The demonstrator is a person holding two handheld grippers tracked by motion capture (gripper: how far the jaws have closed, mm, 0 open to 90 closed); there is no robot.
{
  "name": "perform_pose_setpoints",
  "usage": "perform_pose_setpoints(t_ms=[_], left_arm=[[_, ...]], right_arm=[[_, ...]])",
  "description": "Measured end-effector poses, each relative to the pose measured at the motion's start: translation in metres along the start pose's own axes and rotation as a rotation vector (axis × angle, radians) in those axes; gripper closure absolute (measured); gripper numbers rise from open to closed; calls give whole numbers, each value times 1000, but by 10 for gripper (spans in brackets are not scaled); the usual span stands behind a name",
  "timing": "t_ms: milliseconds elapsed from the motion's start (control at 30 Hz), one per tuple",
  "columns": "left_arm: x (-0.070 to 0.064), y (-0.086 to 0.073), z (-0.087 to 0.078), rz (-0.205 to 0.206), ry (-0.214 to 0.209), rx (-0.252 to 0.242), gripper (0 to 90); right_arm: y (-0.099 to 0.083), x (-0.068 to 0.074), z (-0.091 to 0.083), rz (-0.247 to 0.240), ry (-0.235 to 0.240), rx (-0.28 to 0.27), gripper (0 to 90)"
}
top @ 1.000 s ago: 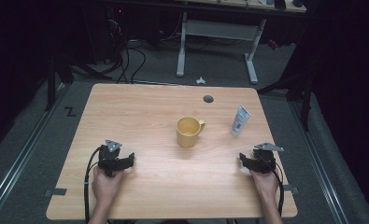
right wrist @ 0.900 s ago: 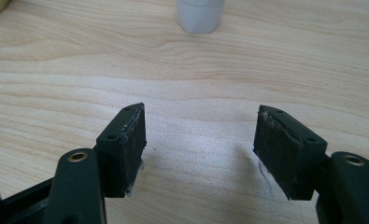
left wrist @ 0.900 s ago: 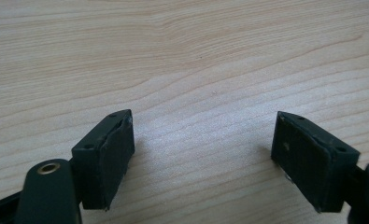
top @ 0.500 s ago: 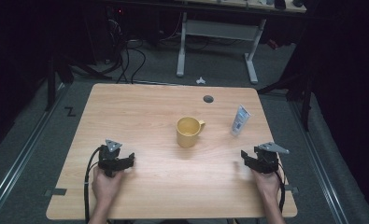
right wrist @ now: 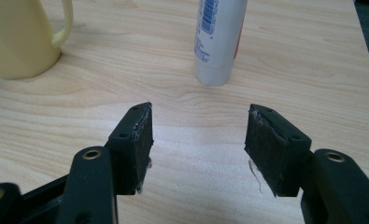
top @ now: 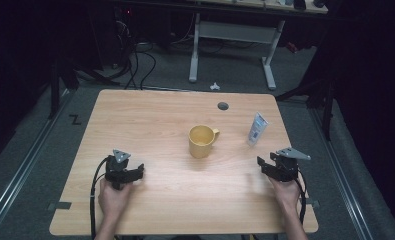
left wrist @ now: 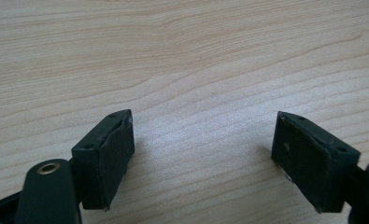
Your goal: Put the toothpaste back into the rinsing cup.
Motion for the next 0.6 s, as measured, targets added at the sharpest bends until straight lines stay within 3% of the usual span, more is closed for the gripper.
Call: perform_pose_setpoints(t_ms=[367,600], left_arm=[[0,0,0,0,1,-1,216],[0,0,0,0,0,0,216]], right_arm=[[14,0,-4,8,-3,-22,369],[29,3,-7,-15,-14,-31,370]])
Point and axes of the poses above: each handheld gripper's, and its own axes: z roughly forward along the jaws, y roughly out of its top, x roughly to its left, the point moved 4 cm from there along z, roughly forward along the jaws, and after that the axes turned 13 degrees about x, right-handed, at the moved point
